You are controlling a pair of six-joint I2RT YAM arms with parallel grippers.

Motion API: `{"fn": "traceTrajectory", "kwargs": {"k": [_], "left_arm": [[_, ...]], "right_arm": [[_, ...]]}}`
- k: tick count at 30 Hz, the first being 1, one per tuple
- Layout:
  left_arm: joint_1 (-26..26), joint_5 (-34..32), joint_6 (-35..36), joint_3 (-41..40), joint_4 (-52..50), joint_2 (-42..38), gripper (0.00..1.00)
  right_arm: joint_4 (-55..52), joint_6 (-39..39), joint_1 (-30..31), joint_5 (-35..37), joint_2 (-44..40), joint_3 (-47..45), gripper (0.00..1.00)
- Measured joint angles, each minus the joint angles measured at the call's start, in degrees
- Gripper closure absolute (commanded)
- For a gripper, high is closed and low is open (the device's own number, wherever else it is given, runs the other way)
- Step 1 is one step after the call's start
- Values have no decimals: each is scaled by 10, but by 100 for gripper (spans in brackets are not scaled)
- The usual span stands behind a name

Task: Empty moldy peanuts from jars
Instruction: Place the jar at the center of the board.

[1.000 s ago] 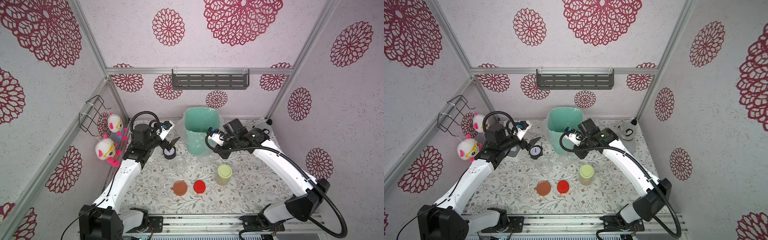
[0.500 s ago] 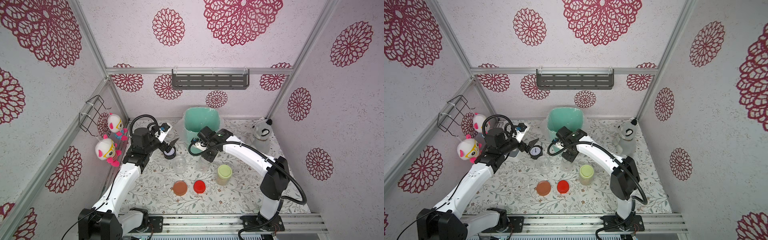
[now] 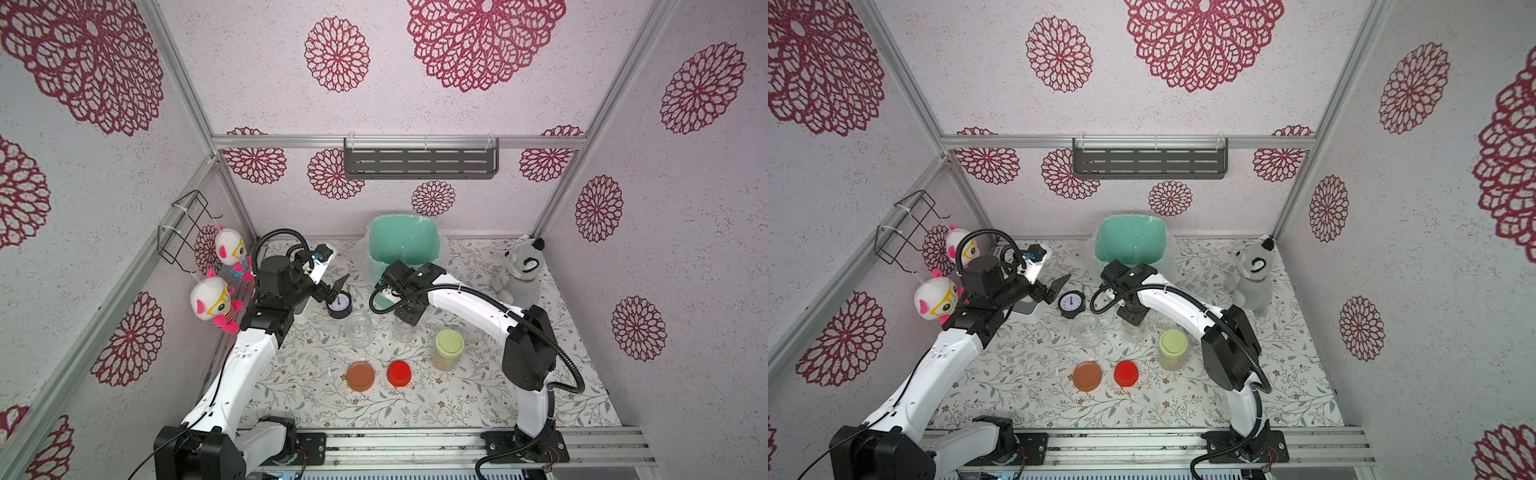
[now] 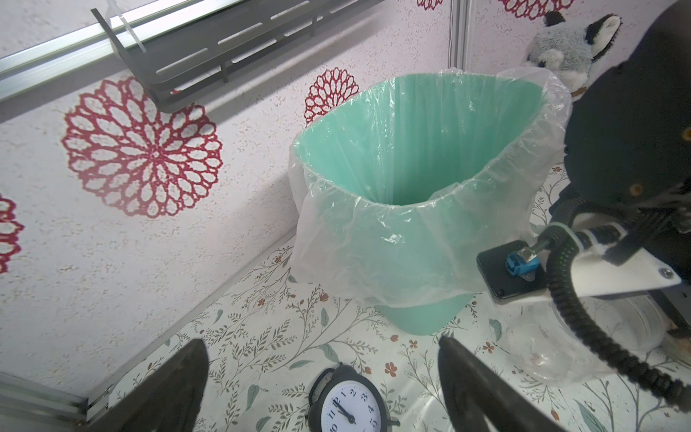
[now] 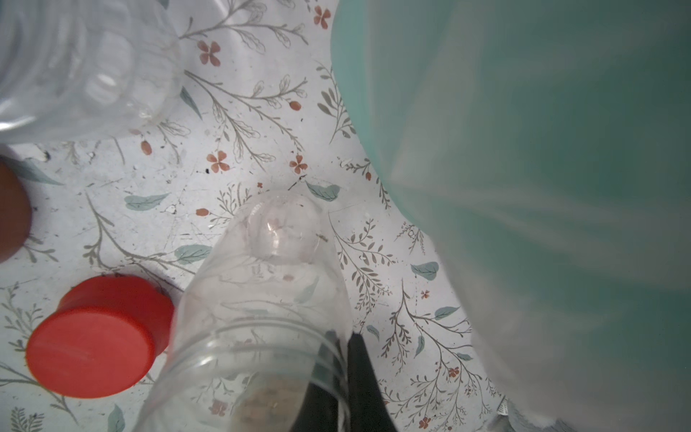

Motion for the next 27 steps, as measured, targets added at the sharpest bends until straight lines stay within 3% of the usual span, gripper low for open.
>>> {"fn": "traceTrajectory", "kwargs": {"k": [7, 15, 27], "left_arm": [[1, -1, 0, 0, -2, 0, 2], [1, -1, 0, 0, -2, 0, 3], [1, -1, 1, 0, -2, 0, 3]], "right_arm": [[19, 10, 0, -3, 5, 0, 98], [38, 25, 0, -8, 9, 0, 76], [59, 30, 2, -31, 2, -15, 63]]}}
